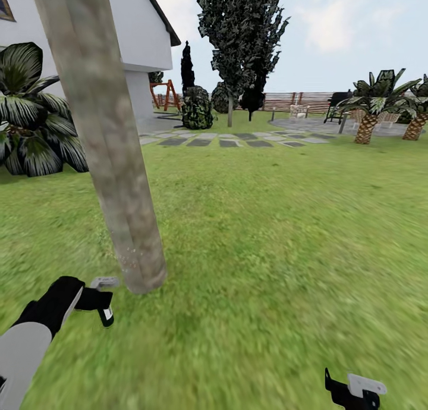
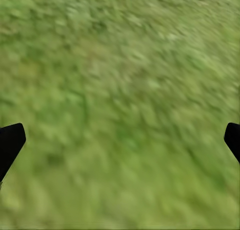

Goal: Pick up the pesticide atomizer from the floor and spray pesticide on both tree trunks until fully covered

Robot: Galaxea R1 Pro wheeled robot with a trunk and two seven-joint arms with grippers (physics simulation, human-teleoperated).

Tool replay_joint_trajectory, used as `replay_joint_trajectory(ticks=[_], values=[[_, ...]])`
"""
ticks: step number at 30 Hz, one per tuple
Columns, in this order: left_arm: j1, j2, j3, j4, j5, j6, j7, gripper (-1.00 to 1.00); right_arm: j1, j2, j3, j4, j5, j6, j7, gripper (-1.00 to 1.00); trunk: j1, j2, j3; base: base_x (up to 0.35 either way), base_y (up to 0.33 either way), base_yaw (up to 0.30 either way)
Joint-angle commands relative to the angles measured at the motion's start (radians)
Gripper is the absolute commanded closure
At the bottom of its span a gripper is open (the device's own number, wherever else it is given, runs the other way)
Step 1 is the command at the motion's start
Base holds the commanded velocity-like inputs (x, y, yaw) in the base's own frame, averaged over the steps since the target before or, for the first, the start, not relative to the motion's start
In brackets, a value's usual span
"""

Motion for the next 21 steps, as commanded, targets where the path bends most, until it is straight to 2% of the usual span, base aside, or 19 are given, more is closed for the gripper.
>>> replay_joint_trajectory(ticks=[1,4,10,13,14,15,18,21], values=[[0.0,-0.001,-0.006,-0.005,-0.011,0.006,-0.009,1.0,-0.001,0.0,-0.003,0.002,0.011,-0.003,-0.007,-1.0,0.0,0.0,-0.001,0.308,0.0,0.0],[-0.003,-0.002,-0.024,-0.009,-0.012,0.019,-0.01,1.0,-0.001,0.0,-0.003,0.002,0.011,-0.003,-0.007,-1.0,0.0,0.0,-0.001,0.327,0.0,0.0],[-0.005,-0.003,-0.027,-0.009,-0.01,0.022,-0.01,1.0,-0.001,0.0,-0.003,0.002,0.011,-0.003,-0.007,-1.0,0.0,0.0,-0.001,0.336,0.0,0.0],[-0.006,0.002,-0.027,-0.01,-0.01,0.021,-0.01,1.0,-0.001,0.0,-0.003,0.002,0.011,-0.003,-0.007,-1.0,0.0,0.0,-0.001,0.138,0.0,0.0],[-0.006,0.01,-0.027,-0.01,-0.013,0.021,-0.01,1.0,-0.001,0.0,-0.003,0.002,0.011,-0.003,-0.007,-1.0,0.0,0.0,-0.001,0.034,0.0,0.0],[-0.006,0.033,-0.027,-0.009,-0.012,0.021,-0.01,1.0,-0.001,0.0,-0.003,0.002,0.011,-0.003,-0.007,-1.0,0.0,0.0,-0.001,0.014,0.0,0.0],[-0.003,0.071,-0.027,-0.011,-0.008,0.018,-0.023,1.0,-0.001,0.0,-0.003,0.002,0.011,-0.003,-0.007,-1.0,0.0,0.0,-0.001,0.005,0.0,0.0],[-0.002,0.073,-0.027,-0.013,-0.009,0.012,-0.079,1.0,-0.001,0.0,-0.003,0.003,0.011,-0.003,-0.007,-1.0,0.0,0.0,-0.001,0.0,0.0,0.0]])
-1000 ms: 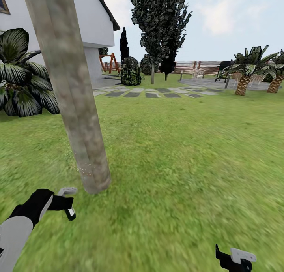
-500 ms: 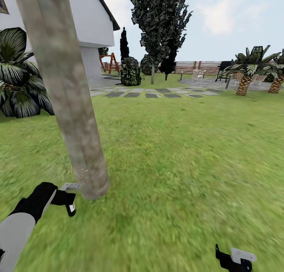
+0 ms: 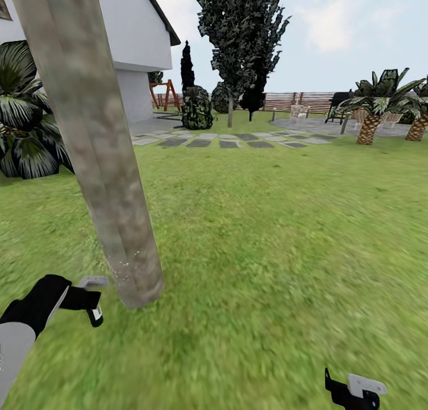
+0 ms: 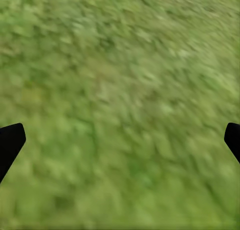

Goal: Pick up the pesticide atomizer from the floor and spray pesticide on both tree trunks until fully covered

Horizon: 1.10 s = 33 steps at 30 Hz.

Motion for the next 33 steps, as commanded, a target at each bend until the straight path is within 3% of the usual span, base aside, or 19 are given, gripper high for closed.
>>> replay_joint_trajectory(ticks=[1,3,5,7,9,12,17,21,29,31,33], values=[[-0.002,-0.005,0.005,-0.002,-0.014,0.002,-0.021,1.0,-0.001,0.0,-0.003,0.002,0.011,-0.003,-0.007,-1.0,0.0,0.0,-0.001,0.0,0.0,0.0],[-0.009,-0.02,0.005,-0.003,-0.015,0.002,-0.039,1.0,-0.001,0.0,-0.003,0.002,0.011,-0.003,-0.007,-1.0,0.0,0.0,-0.001,0.0,0.0,0.0],[-0.012,-0.014,0.004,-0.003,-0.018,0.005,-0.045,1.0,-0.001,0.0,-0.003,0.002,0.011,-0.003,-0.007,-1.0,0.0,0.0,-0.001,0.0,0.0,0.0],[-0.014,0.007,0.005,-0.002,-0.019,0.005,-0.047,1.0,-0.001,0.0,-0.003,0.002,0.011,-0.003,-0.007,-1.0,0.0,0.0,-0.001,0.0,0.0,0.0],[-0.023,0.058,0.006,-0.002,-0.018,0.007,-0.048,1.0,-0.001,0.0,-0.003,0.002,0.011,-0.003,-0.007,-1.0,0.0,0.0,-0.001,0.0,0.0,0.0],[-0.032,0.075,0.005,-0.002,-0.017,0.006,-0.049,1.0,-0.001,0.0,-0.004,0.002,0.011,-0.003,-0.007,-1.0,0.0,0.0,-0.001,0.0,0.0,0.0],[-0.034,0.062,-0.005,-0.018,-0.016,0.004,-0.049,1.0,-0.001,0.0,-0.004,0.001,0.011,-0.003,-0.007,-1.0,0.0,0.0,-0.001,-0.148,0.035,0.0],[-0.035,0.051,-0.063,-0.112,-0.012,0.014,-0.051,1.0,-0.001,0.0,-0.004,0.001,0.011,-0.003,-0.007,-1.0,0.0,0.0,-0.001,-0.15,0.018,0.0],[-0.074,0.052,-0.077,-0.145,-0.012,0.086,-0.059,1.0,-0.001,0.0,-0.004,0.001,0.011,-0.003,-0.007,-1.0,0.0,0.0,-0.001,-0.007,0.001,0.0],[-0.075,0.043,-0.077,-0.146,-0.012,0.086,-0.06,1.0,-0.001,0.0,-0.004,0.001,0.011,-0.003,-0.007,-1.0,0.0,0.0,-0.001,0.0,0.0,0.0],[-0.076,0.014,-0.077,-0.152,-0.013,0.087,-0.061,1.0,-0.001,0.0,-0.004,0.001,0.011,-0.003,-0.007,-1.0,0.0,0.0,-0.001,0.0,0.0,0.0]])
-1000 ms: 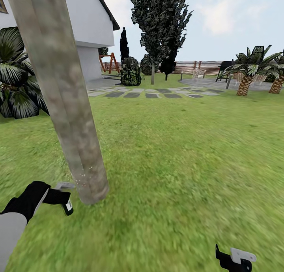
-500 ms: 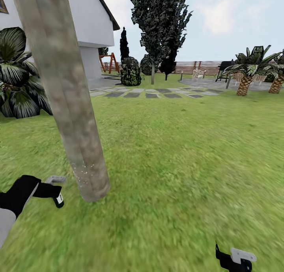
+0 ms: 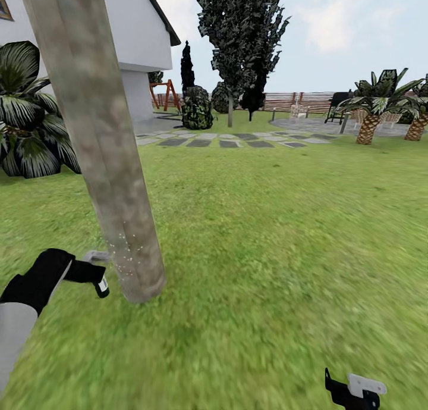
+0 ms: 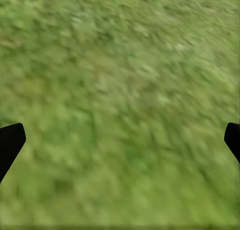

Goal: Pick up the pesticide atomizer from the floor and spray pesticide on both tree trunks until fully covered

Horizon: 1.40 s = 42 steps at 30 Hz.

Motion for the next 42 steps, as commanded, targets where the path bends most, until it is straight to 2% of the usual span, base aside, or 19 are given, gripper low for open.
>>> replay_joint_trajectory(ticks=[1,4,5,6,13,16,24,42], values=[[-0.001,-0.008,-0.002,-0.013,-0.019,-0.002,-0.009,1.0,-0.001,0.0,-0.003,0.002,0.011,-0.003,-0.007,-1.0,0.0,0.0,-0.001,0.0,0.0,0.0],[-0.003,-0.013,0.0,-0.061,-0.017,0.045,-0.041,1.0,-0.001,0.0,-0.003,0.002,0.011,-0.003,-0.007,-1.0,0.0,0.0,-0.001,0.0,0.0,0.0],[-0.003,-0.006,0.0,-0.083,-0.023,0.072,-0.091,1.0,-0.001,0.0,-0.003,0.002,0.011,-0.003,-0.007,-1.0,0.0,0.0,-0.001,0.0,0.0,0.0],[-0.003,-0.002,0.0,-0.091,-0.025,0.078,-0.11,1.0,-0.001,-0.001,-0.003,0.002,0.011,-0.003,-0.007,-1.0,0.0,0.0,-0.001,0.0,0.0,0.0],[-0.002,0.05,0.002,-0.099,-0.028,0.085,-0.131,1.0,-0.001,-0.001,-0.003,0.0,0.01,-0.003,-0.007,-1.0,0.0,0.0,-0.001,0.0,0.0,0.0],[-0.003,0.062,0.002,-0.115,-0.029,0.085,-0.131,1.0,-0.001,-0.001,-0.003,0.001,0.01,-0.003,-0.007,-1.0,0.0,0.0,-0.001,0.05,-0.045,0.0],[-0.002,0.063,0.001,-0.126,-0.029,0.091,-0.131,1.0,-0.001,-0.001,-0.003,0.001,0.01,-0.003,-0.007,-1.0,0.0,0.0,-0.001,0.132,-0.212,0.0],[0.0,0.062,0.0,-0.126,-0.03,0.091,-0.127,1.0,-0.001,-0.001,-0.002,0.002,0.011,-0.003,-0.007,-1.0,0.0,0.0,-0.001,0.002,-0.277,0.009]])
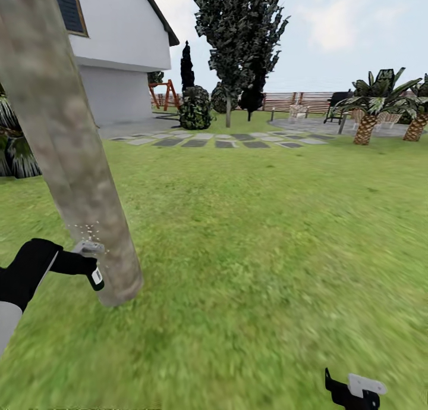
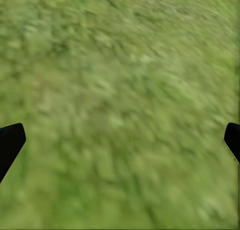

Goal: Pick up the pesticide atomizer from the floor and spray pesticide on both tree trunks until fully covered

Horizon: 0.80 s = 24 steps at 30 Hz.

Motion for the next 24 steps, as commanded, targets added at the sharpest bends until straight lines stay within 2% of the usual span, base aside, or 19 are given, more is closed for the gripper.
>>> replay_joint_trajectory(ticks=[1,4,8,10,24], values=[[-0.001,0.0,-0.002,-0.001,-0.009,0.002,-0.008,1.0,-0.001,0.0,-0.003,0.002,0.011,-0.003,-0.007,-1.0,0.0,0.0,-0.001,0.0,-0.278,0.178],[0.0,0.0,-0.002,-0.001,-0.015,0.002,-0.007,1.0,-0.001,0.0,-0.003,0.002,0.011,-0.003,-0.007,-1.0,0.0,0.0,-0.001,0.0,-0.278,0.243],[0.001,-0.001,0.004,-0.001,-0.071,0.004,-0.007,1.0,-0.001,0.0,-0.003,0.002,0.011,-0.003,-0.007,-1.0,0.0,0.0,-0.001,0.0,-0.278,0.273],[0.001,-0.002,0.005,-0.001,-0.081,0.004,-0.007,1.0,-0.001,0.0,-0.003,0.002,0.011,-0.003,-0.007,-1.0,0.0,0.0,-0.001,0.0,-0.278,0.277],[0.005,-0.006,0.006,-0.001,-0.086,0.005,-0.007,1.0,-0.001,0.0,-0.004,0.002,0.011,-0.003,-0.007,-1.0,0.0,0.0,-0.001,0.005,-0.278,0.256]])
